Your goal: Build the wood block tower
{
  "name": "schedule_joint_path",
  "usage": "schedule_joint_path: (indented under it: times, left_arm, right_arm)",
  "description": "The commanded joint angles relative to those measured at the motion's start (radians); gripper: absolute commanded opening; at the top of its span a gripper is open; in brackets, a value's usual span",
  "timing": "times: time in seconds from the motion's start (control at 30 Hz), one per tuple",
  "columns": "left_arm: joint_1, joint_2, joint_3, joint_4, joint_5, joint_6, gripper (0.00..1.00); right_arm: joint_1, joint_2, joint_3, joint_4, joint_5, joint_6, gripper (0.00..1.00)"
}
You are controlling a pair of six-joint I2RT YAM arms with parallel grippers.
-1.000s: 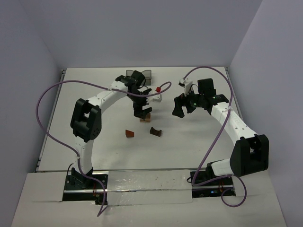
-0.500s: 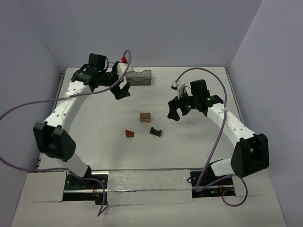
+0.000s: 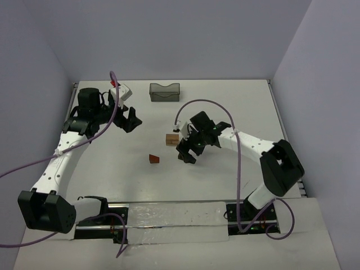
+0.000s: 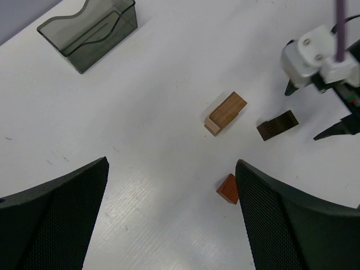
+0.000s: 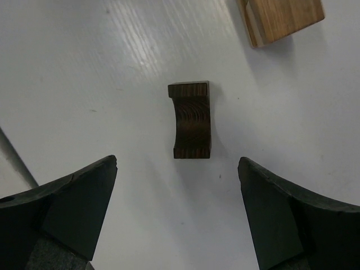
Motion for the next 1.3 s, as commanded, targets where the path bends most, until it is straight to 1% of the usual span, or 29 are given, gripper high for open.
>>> schedule_joint_path:
  times: [0.0, 0.2, 0.3, 0.53, 0.6, 0.67, 0.73, 0.9, 1.03, 1.1, 1.17, 1.27]
  left_arm:
    - [0.014, -0.057, -0.027, 0.033, 0.041, -0.017, 0.99]
    - [0.019, -0.074, -0.038, 0.008, 0.064, 0.009, 0.99]
    - [0.019, -0.076, -0.039, 0.006, 0.064, 0.017, 0.99]
    - [0.019, -0.075, -0.047, 0.016, 0.055, 0.027, 0.99]
    - [0.019, -0.077, -0.050, 0.016, 0.053, 0.031, 0.99]
    - [0.019, -0.083, -0.056, 0.017, 0.052, 0.039, 0.99]
    - [0.019, -0.083, -0.060, 0.019, 0.051, 0.045, 0.99]
    - [0.019, -0.084, -0.081, 0.029, 0.070, 0.080, 0.93]
    - [-0.004, -0.087, -0.103, 0.040, 0.076, 0.135, 0.86]
    - [-0.045, -0.086, -0.117, 0.028, 0.059, 0.198, 0.82]
    - [-0.094, -0.081, -0.127, 0.018, 0.034, 0.246, 0.80]
    - [-0.154, -0.068, -0.126, 0.002, 0.009, 0.302, 0.78]
  right_arm:
    - [0.008, 0.092, 0.046, 0.034, 0.036, 0.018, 0.93]
    - [0.019, 0.141, 0.037, 0.048, 0.050, 0.001, 0.88]
    - [0.028, 0.153, 0.026, 0.054, 0.068, -0.016, 0.77]
    - [0.038, 0.149, -0.005, 0.069, 0.101, -0.038, 0.59]
    - [0.039, 0.147, -0.007, 0.066, 0.098, -0.040, 0.54]
    - [0.041, 0.142, -0.004, 0.056, 0.082, -0.038, 0.45]
    - [0.041, 0.136, 0.000, 0.046, 0.066, -0.037, 0.40]
    - [0.039, 0.067, 0.000, -0.014, -0.033, -0.028, 0.27]
    - [0.026, -0.006, -0.001, -0.082, -0.155, -0.020, 0.19]
    - [-0.009, -0.034, 0.018, -0.136, -0.271, -0.021, 0.09]
    - [-0.053, -0.047, 0.045, -0.169, -0.371, -0.025, 0.03]
    - [-0.118, -0.050, 0.088, -0.250, -0.479, -0.054, 0.03]
